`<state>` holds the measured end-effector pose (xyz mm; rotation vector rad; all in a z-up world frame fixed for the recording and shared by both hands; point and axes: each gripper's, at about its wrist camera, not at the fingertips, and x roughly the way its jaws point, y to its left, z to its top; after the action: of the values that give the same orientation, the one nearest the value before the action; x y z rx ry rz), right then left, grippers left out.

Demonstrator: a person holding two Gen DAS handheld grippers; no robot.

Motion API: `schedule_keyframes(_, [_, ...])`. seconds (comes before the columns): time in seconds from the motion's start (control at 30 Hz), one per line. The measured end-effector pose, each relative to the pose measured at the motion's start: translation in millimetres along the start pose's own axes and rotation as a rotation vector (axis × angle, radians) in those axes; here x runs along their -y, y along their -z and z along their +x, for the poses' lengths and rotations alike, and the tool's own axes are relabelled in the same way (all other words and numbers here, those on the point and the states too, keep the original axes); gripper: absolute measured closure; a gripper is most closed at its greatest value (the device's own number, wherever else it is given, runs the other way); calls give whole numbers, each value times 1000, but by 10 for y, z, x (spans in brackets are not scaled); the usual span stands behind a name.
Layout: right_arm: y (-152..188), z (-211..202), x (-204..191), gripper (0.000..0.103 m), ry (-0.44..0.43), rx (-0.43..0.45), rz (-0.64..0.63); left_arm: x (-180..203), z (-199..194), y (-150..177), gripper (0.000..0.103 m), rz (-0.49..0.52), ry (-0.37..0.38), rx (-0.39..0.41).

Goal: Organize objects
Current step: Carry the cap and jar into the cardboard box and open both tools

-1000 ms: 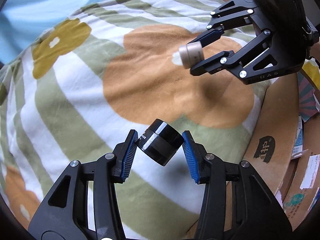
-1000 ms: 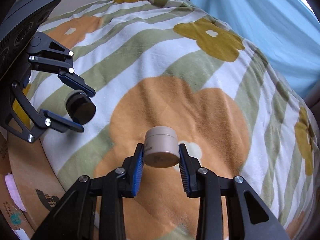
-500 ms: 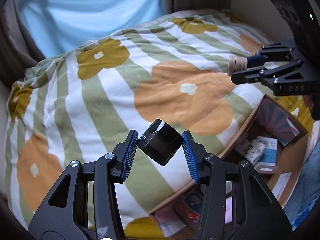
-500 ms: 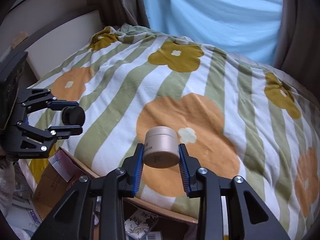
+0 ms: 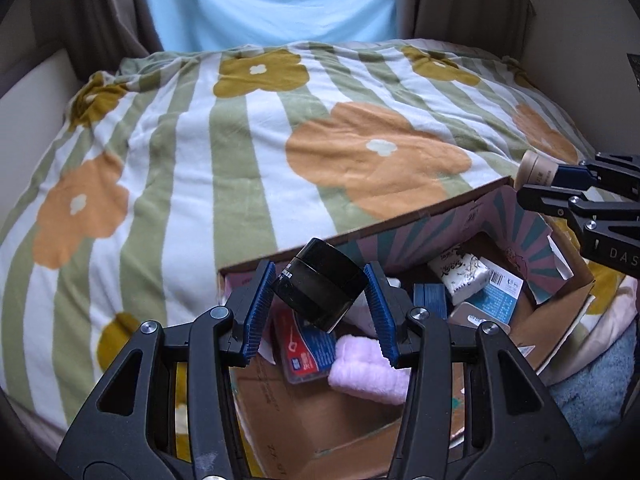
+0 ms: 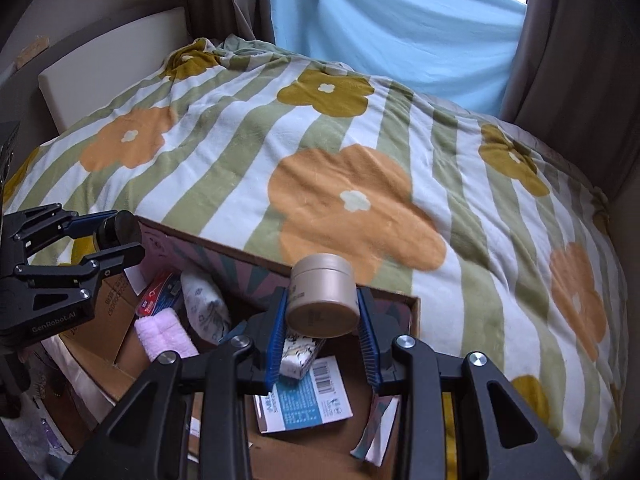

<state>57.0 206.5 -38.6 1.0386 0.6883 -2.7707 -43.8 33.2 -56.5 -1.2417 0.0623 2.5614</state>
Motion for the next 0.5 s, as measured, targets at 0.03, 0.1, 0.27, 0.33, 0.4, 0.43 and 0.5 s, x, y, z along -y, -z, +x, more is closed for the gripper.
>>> schedule_keyframes(0.03, [68,13,-17,72,-4,-8,7,20,3,55,60,-14,-8,0])
schedule_keyframes(0.1, [212,55,-62,72,4,-31,18,62,14,134,60,-32,-31,-2])
schedule_keyframes(0.27, [512,176,-109,72,-20,-73,67,155,26,279,60,-69,-46,13])
schedule_keyframes(0.33, [568,169,-84,72,-23,-77,82,184,30,322,60,-78,-42,12])
schedule_keyframes(0.4, [598,151,-50,72,-17,-79,93,221,32,355,60,-73,-51,10])
schedule_keyframes(0.43, [603,140,-34,72,-12,-81,96,232,28,366,60,-73,-52,12])
schedule_keyframes(0.5, [607,116,-5,72,-15,-77,112,251,23,382,60,-77,-52,14])
